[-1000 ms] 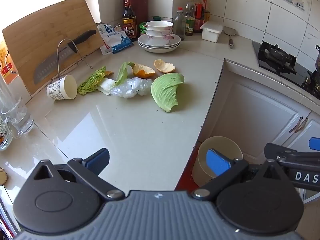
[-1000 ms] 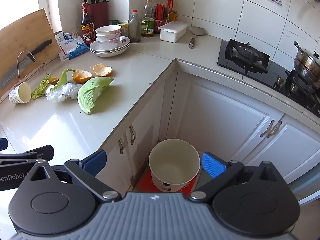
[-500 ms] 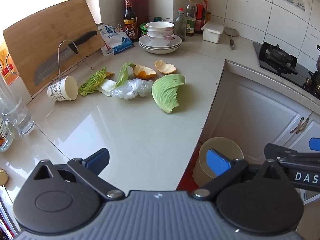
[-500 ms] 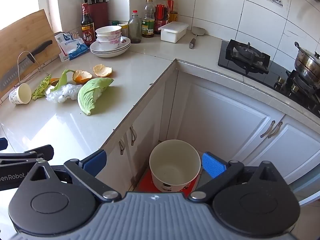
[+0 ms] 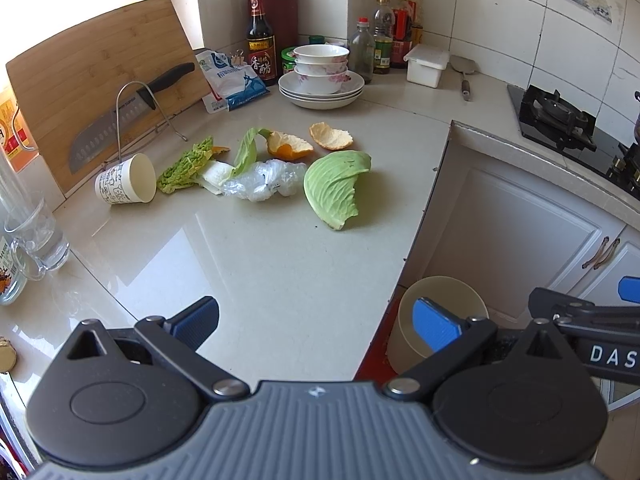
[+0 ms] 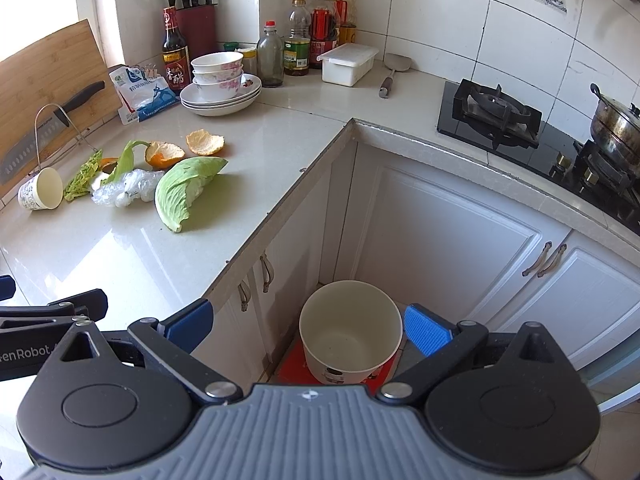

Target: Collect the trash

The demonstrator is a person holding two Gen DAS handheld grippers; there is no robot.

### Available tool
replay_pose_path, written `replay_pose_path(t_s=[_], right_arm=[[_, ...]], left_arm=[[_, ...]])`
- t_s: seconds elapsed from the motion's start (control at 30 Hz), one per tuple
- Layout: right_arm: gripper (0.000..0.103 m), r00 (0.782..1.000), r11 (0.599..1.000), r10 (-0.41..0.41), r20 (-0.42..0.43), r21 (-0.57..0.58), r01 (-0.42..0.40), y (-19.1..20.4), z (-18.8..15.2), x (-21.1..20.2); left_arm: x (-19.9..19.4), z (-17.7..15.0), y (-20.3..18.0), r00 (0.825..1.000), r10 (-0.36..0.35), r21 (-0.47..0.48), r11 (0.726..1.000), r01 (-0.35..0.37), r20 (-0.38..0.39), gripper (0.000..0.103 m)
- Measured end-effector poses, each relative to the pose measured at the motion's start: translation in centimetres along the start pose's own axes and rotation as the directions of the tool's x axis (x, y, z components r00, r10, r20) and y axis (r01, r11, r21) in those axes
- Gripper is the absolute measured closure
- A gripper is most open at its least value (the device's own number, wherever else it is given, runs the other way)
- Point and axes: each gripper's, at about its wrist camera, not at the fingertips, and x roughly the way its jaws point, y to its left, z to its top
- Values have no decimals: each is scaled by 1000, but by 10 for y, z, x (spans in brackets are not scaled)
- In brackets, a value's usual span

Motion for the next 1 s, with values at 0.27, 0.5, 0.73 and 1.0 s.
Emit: replay_pose_path(t_s=[0.27, 0.5, 0.73, 1.0], right_arm=[[0, 1000, 1000, 0, 0, -1, 0, 2, 3, 2], [0, 1000, 1000, 0, 1, -1, 0, 1, 3, 2], [0, 1000, 1000, 1, 1, 0, -1, 0, 3, 3], [0, 1000, 1000, 1, 3, 0, -1, -2, 2, 3]], left_arm=[[0, 0, 0, 1000, 1, 1, 1000, -1, 1, 1], [1, 1, 2, 1000, 2, 1, 1000, -2, 1, 1], [1, 1, 2, 1000, 2, 1, 1000, -2, 2, 1], [1, 1, 2, 1000, 2, 3, 1000, -2, 3, 1]])
